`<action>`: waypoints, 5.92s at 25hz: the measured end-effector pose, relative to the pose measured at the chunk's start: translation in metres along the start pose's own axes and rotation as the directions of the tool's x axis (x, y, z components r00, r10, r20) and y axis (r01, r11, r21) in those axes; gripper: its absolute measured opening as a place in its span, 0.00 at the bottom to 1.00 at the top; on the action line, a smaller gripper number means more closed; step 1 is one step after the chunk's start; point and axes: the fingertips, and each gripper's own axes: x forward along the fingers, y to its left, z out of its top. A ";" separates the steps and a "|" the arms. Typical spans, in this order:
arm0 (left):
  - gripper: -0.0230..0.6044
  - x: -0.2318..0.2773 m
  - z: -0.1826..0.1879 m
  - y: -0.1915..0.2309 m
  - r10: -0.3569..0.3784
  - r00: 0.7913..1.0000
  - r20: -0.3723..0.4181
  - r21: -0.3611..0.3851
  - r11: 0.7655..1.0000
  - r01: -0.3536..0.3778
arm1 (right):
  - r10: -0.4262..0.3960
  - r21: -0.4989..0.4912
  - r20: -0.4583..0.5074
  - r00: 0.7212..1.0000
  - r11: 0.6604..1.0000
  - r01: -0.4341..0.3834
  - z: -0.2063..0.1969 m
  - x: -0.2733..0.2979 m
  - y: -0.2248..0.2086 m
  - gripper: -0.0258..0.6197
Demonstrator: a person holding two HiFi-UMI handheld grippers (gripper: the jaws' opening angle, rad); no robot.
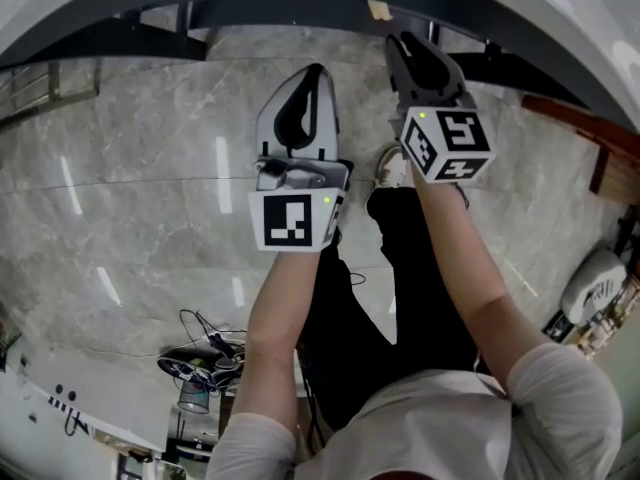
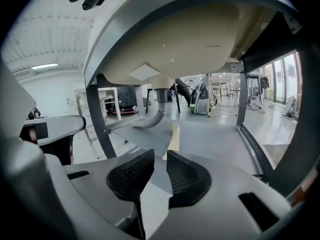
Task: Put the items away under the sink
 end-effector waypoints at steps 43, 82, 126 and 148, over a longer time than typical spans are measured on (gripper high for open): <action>0.04 -0.040 0.106 -0.031 0.137 0.989 -0.062 0.024 0.991 -0.135 | 0.021 0.002 -0.093 0.995 1.000 -0.021 0.071 -0.099 -0.006 0.15; 0.04 -0.040 0.181 -0.061 0.049 0.994 -0.100 0.022 0.999 -0.047 | 0.040 0.041 -0.018 0.999 0.998 -0.039 0.150 -0.154 0.013 0.13; 0.04 -0.056 0.351 -0.114 0.010 0.997 0.077 0.045 0.999 -0.014 | 0.113 -0.033 0.149 0.982 0.993 -0.109 0.314 -0.245 0.040 0.13; 0.04 -0.110 0.461 -0.167 0.013 0.975 0.222 0.171 0.984 -0.052 | 0.373 -0.157 0.352 0.859 0.928 -0.338 0.427 -0.328 0.074 0.13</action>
